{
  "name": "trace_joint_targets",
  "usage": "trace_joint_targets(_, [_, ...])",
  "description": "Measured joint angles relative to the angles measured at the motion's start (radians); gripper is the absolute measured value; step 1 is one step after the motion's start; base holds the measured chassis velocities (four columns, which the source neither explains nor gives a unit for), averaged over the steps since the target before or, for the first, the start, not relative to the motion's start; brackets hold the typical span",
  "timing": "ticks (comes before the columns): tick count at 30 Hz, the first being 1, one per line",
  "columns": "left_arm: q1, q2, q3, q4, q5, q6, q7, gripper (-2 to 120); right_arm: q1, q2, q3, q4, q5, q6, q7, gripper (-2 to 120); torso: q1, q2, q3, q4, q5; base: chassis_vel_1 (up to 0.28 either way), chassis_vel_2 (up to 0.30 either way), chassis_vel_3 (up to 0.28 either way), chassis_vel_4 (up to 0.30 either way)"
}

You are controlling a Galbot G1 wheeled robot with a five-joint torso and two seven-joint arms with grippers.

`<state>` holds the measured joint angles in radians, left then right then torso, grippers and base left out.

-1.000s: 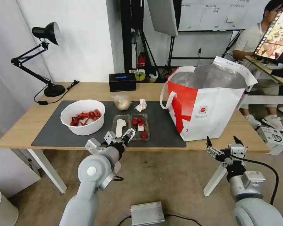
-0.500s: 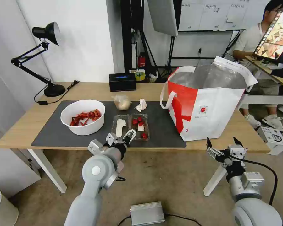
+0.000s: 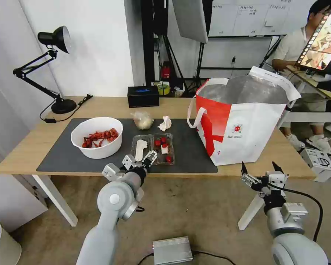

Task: Pick up the trash from the table and place it into the takeout bag.

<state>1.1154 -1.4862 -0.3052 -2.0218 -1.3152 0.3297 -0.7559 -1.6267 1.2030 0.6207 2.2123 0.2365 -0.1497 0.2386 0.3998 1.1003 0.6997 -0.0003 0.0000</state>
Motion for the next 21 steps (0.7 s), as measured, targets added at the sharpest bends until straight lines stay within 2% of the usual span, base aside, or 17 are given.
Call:
trace_joint_targets(5, [0.013,0.001,-0.002,0.003,0.034,-0.039,0.038,100,0.000,0.005,-0.005,-0.011,0.000,0.016,0.001,100,0.000,0.000,0.000,0.0006,0.0000,0.000,0.000,0.000,0.000])
trace_joint_targets(12, [0.027,0.008,-0.002,-0.016,0.066,-0.053,0.090,100,-0.003,0.013,-0.008,-0.022,-0.002,0.024,0.013,100,0.000,0.000,0.000,0.0006,0.0000,0.000,0.000,0.000,0.000])
trace_joint_targets(18, [0.031,0.010,0.005,-0.005,0.120,-0.084,0.186,100,-0.004,0.017,-0.011,-0.028,-0.003,0.031,0.012,100,0.000,0.000,0.000,0.0005,0.0000,0.000,0.000,0.000,0.000])
trace_joint_targets(20, [0.031,0.010,0.005,-0.005,0.123,-0.085,0.191,100,-0.005,0.018,-0.011,-0.029,-0.003,0.031,0.012,100,0.000,0.000,0.000,0.0004,0.0000,0.000,0.000,0.000,0.000])
trace_joint_targets(21, [0.032,0.014,0.011,-0.005,0.145,-0.092,0.223,100,-0.005,0.019,-0.012,-0.030,-0.003,0.033,0.012,100,0.000,0.000,0.000,0.0004,0.0000,0.000,0.000,0.000,0.000])
